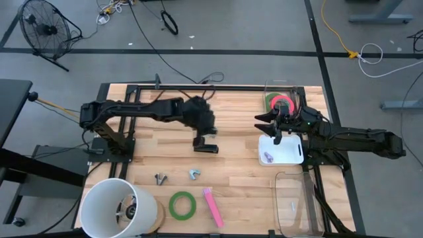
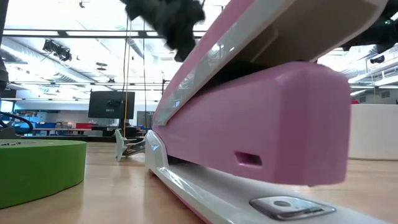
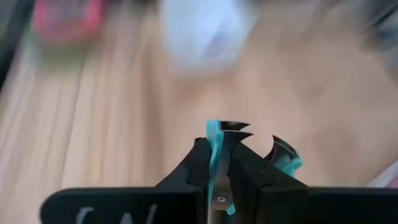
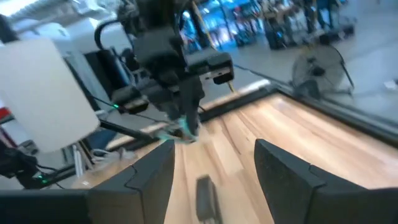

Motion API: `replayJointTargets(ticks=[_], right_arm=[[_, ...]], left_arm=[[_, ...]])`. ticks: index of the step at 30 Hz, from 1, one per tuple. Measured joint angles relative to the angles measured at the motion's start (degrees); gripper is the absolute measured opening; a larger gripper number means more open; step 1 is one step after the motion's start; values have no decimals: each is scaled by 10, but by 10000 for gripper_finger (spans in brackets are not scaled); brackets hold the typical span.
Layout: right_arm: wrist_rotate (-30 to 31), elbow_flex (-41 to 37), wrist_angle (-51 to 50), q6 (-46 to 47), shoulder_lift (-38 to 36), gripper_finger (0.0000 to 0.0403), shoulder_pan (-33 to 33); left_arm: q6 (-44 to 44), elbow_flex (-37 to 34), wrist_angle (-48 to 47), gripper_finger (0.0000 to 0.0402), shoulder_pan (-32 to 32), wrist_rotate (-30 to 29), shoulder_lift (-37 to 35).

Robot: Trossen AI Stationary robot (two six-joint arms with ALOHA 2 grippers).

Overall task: Pick and place Stapler, Stapler remover, tape
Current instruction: Put the blue staple remover into the white bin

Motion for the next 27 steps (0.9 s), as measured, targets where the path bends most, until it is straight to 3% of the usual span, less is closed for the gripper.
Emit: replayJointTargets(ticks=[2,8,21,27], right_arm=[[-11,0,36,-6,15,219,0],[-27,0,124,-13,47,219,5],[-27,0,245,-38,112,219,51],[-32,13,262,-43,130,219,66]], left_arm=[[12,15,61,34,0,53,0],[7,22,205,34,1,120,0],[3,20,382,34,-1,105,8],[-20,20,477,34,-5,87,56]])
